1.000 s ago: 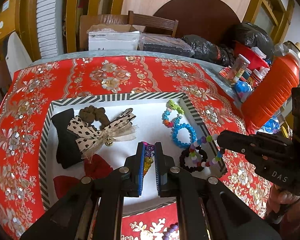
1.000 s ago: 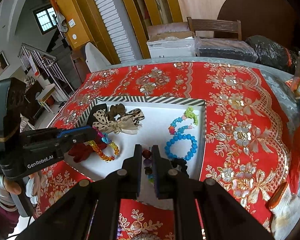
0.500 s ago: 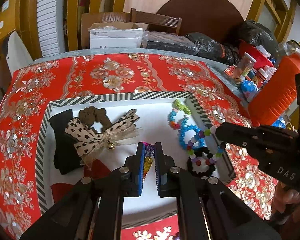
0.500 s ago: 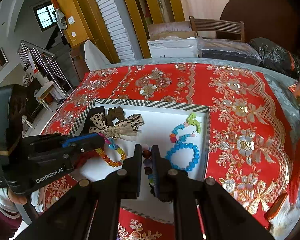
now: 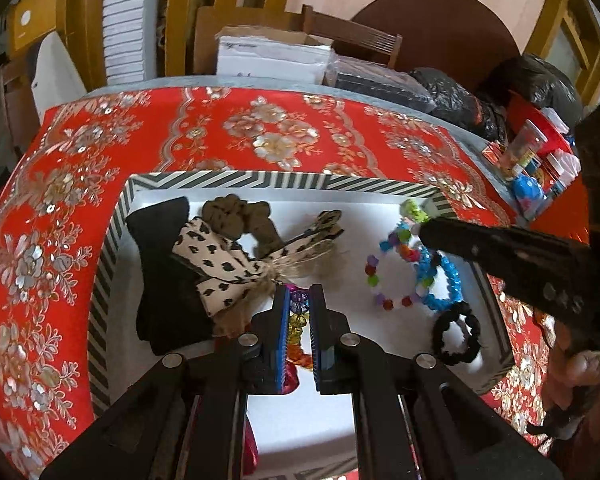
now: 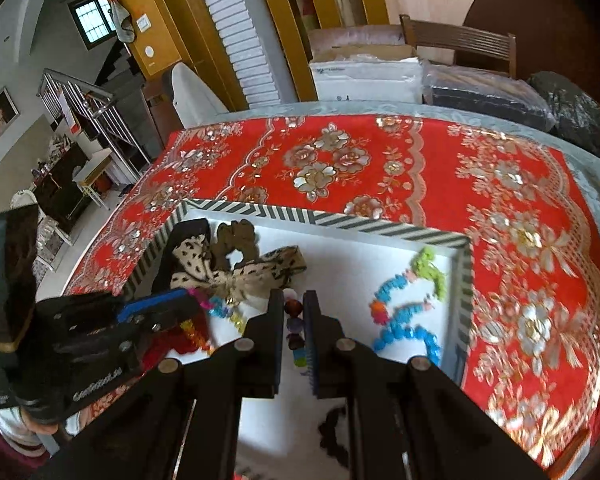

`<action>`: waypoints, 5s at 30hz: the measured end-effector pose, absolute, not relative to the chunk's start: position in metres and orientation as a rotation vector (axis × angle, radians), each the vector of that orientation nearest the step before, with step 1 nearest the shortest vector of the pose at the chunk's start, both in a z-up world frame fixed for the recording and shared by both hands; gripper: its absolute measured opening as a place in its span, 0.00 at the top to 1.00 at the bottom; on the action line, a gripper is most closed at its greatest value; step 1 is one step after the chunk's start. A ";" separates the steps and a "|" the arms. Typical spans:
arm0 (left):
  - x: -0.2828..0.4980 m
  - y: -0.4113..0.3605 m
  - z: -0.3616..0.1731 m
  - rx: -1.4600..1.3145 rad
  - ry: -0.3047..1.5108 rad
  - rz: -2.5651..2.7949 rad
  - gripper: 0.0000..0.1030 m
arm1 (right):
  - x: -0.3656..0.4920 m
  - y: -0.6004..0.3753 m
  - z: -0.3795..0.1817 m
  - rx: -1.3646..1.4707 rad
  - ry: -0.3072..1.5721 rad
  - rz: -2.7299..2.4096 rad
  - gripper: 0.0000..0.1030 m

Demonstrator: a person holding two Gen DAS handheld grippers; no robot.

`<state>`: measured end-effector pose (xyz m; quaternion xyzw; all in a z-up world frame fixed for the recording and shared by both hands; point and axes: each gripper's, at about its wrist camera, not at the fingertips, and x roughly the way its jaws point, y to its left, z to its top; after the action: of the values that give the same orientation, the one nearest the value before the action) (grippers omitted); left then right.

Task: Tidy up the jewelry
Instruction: 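Lower the amber bracelet and open the left gripper while the right releases its bracelet, then move both open grippers back over the bracelet pile, then grasp the purple bead bracelet with the left gripper while the right grasps the grey rhinestone bracelet, then carry the purple bracelet into the tray with the left gripper while the right carries the grey bracelet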

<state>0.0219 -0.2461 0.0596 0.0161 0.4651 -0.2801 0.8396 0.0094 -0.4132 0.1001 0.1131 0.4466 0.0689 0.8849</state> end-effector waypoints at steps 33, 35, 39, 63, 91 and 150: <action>0.023 -0.245 0.054 0.087 0.927 -0.519 0.81 | 0.044 -0.442 0.058 0.300 0.984 -0.020 0.67; 0.020 -0.244 0.058 0.087 0.919 -0.514 0.81 | 0.038 -0.440 0.061 0.303 0.981 -0.013 0.66; 0.012 -0.240 0.070 0.088 0.895 -0.506 0.81 | 0.024 -0.436 0.071 0.287 0.984 -0.016 0.63; -0.092 -0.228 0.092 0.135 0.798 -0.469 0.81 | -0.123 -0.419 0.101 0.211 0.921 -0.054 0.49; -0.133 -0.211 0.075 0.078 0.921 -0.567 0.81 | -0.205 -0.426 0.083 0.205 0.991 -0.062 0.47; -0.139 -0.221 0.112 0.187 0.881 -0.663 0.99 | -0.212 -0.418 0.074 0.189 0.934 0.027 0.93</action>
<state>-0.1389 -0.2213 0.1119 0.0888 0.4181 -0.3146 0.8476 -0.2119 -0.4183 0.0737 0.0911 0.4495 0.0132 0.8885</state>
